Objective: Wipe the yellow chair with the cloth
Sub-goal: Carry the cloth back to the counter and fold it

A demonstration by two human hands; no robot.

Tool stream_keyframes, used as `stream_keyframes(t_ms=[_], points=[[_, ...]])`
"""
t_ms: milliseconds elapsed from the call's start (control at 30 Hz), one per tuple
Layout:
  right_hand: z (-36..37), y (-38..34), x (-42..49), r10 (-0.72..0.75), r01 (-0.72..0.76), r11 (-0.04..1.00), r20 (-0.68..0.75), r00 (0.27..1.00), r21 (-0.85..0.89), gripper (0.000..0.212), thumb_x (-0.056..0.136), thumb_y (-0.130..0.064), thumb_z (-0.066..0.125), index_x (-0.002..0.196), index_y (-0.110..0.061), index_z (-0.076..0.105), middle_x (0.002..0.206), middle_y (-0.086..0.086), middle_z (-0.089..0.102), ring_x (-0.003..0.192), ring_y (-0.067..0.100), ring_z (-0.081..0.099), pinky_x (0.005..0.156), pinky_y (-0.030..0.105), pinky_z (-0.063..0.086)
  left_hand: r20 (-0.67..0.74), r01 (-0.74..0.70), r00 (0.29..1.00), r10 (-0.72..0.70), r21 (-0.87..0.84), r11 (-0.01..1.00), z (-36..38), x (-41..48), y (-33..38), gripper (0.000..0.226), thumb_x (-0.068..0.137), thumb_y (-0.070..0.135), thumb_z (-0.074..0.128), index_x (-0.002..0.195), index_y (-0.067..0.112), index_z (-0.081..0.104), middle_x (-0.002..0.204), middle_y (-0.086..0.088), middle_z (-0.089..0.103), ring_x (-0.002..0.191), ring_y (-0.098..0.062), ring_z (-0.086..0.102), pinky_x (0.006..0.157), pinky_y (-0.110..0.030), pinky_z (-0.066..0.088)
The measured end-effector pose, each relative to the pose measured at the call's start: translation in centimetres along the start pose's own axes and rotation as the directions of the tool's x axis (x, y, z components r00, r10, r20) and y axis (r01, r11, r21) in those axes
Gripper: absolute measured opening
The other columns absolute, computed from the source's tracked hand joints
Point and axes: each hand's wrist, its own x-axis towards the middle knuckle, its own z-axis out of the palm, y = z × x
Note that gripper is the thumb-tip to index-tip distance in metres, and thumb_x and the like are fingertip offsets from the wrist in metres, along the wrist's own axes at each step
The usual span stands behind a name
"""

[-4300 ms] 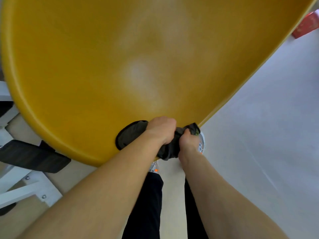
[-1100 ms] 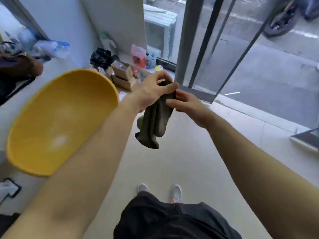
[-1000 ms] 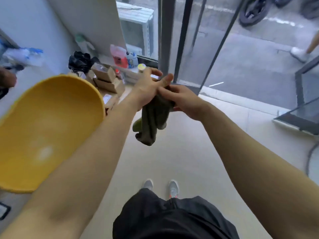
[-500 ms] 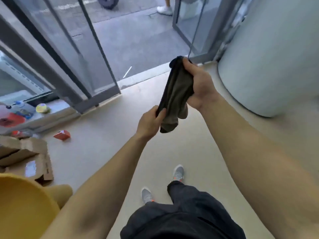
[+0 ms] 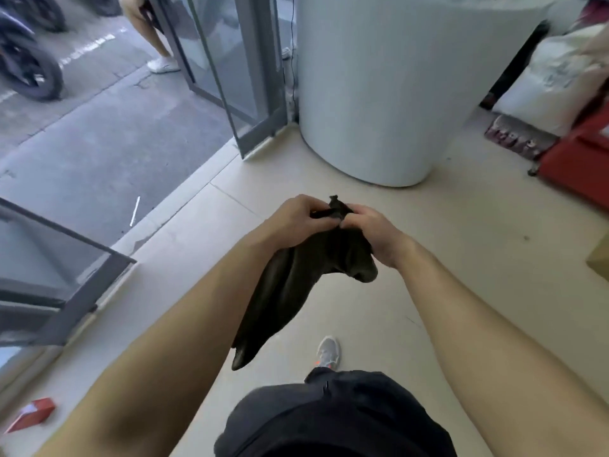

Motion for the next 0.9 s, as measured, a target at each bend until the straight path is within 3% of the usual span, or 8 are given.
stream_keyframes(t_ms=[100,200,367,500,600,800,867,900], points=[[-6.2,-0.6,0.4,0.026,-0.025,0.992,0.01,1.0,-0.126,0.029,0.089,-0.025,0.064,0.105,-0.002,0.071,0.104,0.022,0.071,0.098,0.033,0.069,0.094,0.047,0.053,0.102,0.012,0.995,-0.009,-0.032,0.999,1.4,4.8,3.1,0.029,0.091,0.036,0.068,0.062,0.035,0.066,0.056,0.015,0.055,0.055,-0.001,0.049,0.058,-0.019,0.038],[-11.6,-1.8,0.6,-0.027,0.006,0.983,-0.115,0.993,-0.182,0.041,0.089,-0.036,0.069,0.101,0.003,0.069,0.104,0.026,0.069,0.085,0.031,0.068,0.09,0.049,0.054,0.029,0.039,0.999,-0.034,-0.196,0.98,3.7,9.0,4.5,0.021,0.089,0.037,0.071,0.083,0.018,0.065,0.067,0.007,0.062,0.061,-0.007,0.054,0.057,-0.022,0.043],[-19.5,-3.5,1.1,-0.114,0.133,0.974,-0.111,0.987,0.186,0.025,0.077,-0.025,0.073,0.085,-0.002,0.068,0.085,0.02,0.063,0.082,0.03,0.059,0.081,0.041,0.048,0.224,0.049,0.975,0.004,-0.228,0.972,8.0,16.1,5.7,0.036,0.096,0.034,0.059,0.082,0.001,0.059,0.07,-0.004,0.052,0.065,-0.016,0.045,0.065,-0.03,0.039],[-27.7,-4.8,2.1,-0.104,0.218,0.847,-0.252,0.962,0.484,0.048,0.057,-0.031,0.075,0.093,-0.003,0.059,0.09,0.016,0.056,0.086,0.031,0.055,0.081,0.039,0.047,0.269,-0.038,0.963,-0.001,0.142,0.989,11.5,23.4,5.4,0.028,0.092,0.052,0.057,0.096,0.026,0.066,0.091,0.005,0.067,0.079,-0.012,0.054,0.083,-0.037,0.042],[-34.5,-6.3,2.8,-0.126,0.325,0.751,-0.358,0.925,0.575,0.058,0.046,-0.032,0.085,0.093,-0.006,0.063,0.093,0.016,0.062,0.091,0.03,0.06,0.091,0.041,0.048,0.285,-0.11,0.958,0.032,0.262,0.959,14.1,28.8,5.7,0.013,0.092,0.039,0.063,0.097,0.03,0.055,0.094,0.014,0.062,0.091,-0.022,0.054,0.08,-0.038,0.042],[-46.5,-8.1,5.0,-0.011,0.527,0.566,-0.633,0.774,0.634,0.02,0.071,-0.027,0.069,0.082,-0.011,0.065,0.081,0.008,0.064,0.077,0.024,0.064,0.079,0.033,0.054,0.174,0.11,0.98,-0.092,-0.092,0.99,18.1,39.8,9.3,0.009,0.087,0.013,0.064,0.092,0.019,0.059,0.08,-0.002,0.069,0.076,-0.023,0.063,0.076,-0.039,0.05],[-50.6,-7.2,6.0,0.121,0.514,0.598,-0.703,0.701,0.615,0.019,0.078,-0.031,0.066,0.084,-0.012,0.067,0.085,0.008,0.067,0.082,0.025,0.066,0.084,0.036,0.056,0.117,0.179,0.98,-0.158,-0.199,0.963,18.1,43.3,10.5,0.003,0.092,0.016,0.062,0.094,0.014,0.064,0.078,-0.008,0.067,0.066,-0.02,0.06,0.07,-0.035,0.048],[-52.6,-6.6,6.5,0.203,0.44,0.69,-0.737,0.644,0.574,0.025,0.076,-0.036,0.07,0.086,-0.013,0.069,0.091,0.008,0.071,0.087,0.027,0.068,0.091,0.039,0.056,0.104,0.197,0.979,-0.177,-0.241,0.95,18.0,45.0,11.3,0.006,0.093,0.019,0.062,0.092,0.013,0.065,0.077,-0.008,0.066,0.061,-0.019,0.057,0.064,-0.032,0.048]])
